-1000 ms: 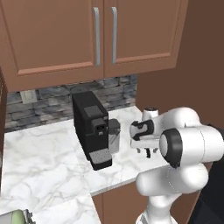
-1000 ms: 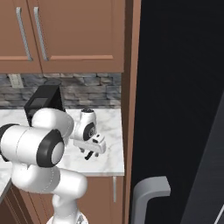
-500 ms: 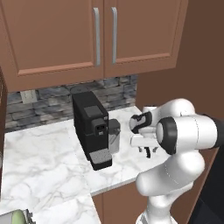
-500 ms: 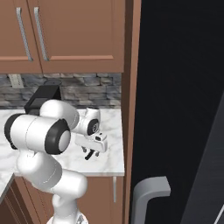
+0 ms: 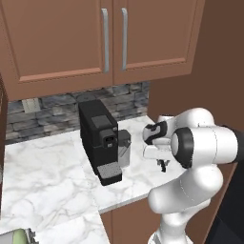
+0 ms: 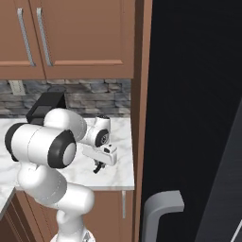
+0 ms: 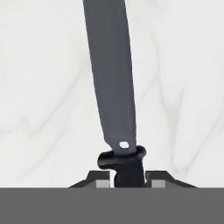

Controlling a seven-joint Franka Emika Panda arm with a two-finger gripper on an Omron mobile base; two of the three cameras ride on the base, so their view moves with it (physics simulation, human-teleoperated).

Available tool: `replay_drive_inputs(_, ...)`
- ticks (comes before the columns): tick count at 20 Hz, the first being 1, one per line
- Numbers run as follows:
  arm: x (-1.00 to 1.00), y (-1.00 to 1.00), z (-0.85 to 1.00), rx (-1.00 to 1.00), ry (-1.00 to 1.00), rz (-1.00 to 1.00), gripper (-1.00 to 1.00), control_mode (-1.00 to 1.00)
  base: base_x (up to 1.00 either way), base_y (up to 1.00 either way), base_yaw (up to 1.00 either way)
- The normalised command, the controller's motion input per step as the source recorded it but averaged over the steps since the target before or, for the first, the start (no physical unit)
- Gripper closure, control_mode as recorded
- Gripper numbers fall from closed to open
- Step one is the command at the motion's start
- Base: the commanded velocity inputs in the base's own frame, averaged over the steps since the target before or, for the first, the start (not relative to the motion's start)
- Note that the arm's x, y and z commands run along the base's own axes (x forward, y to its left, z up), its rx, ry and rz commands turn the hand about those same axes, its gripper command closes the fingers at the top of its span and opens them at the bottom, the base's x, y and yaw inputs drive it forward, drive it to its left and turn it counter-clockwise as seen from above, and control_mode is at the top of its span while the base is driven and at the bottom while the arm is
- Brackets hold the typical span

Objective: Retrieve the butter from the fridge and place it on a plate on the dining table. Then retrieve the butter knife by the fridge and place it near the plate.

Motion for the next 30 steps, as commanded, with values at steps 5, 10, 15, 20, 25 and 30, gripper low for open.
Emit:
replay_drive_inputs(5,0.00,0.12,0.00,0.00,-0.01,-0.05,1.00,-1.00,0.00,0.00,0.00)
replay_drive_inputs(10,-0.04,0.05,0.03,-0.03,-0.24,0.00,1.00,-1.00,0.00,0.00,0.00)
replay_drive_inputs(15,-0.23,0.00,0.09,-0.07,-0.34,0.00,1.00,-1.00,0.00,0.00,0.00)
replay_drive_inputs(20,-0.25,0.00,0.41,0.00,-0.18,0.00,1.00,-1.00,0.00,0.00,0.00)
replay_drive_inputs(25,-0.27,-0.11,0.76,0.05,0.00,0.08,1.00,-1.00,0.00,0.00,0.00)
replay_drive_inputs(30,-0.51,-0.09,0.93,0.04,0.07,0.06,1.00,-1.00,0.00,0.00,0.00)
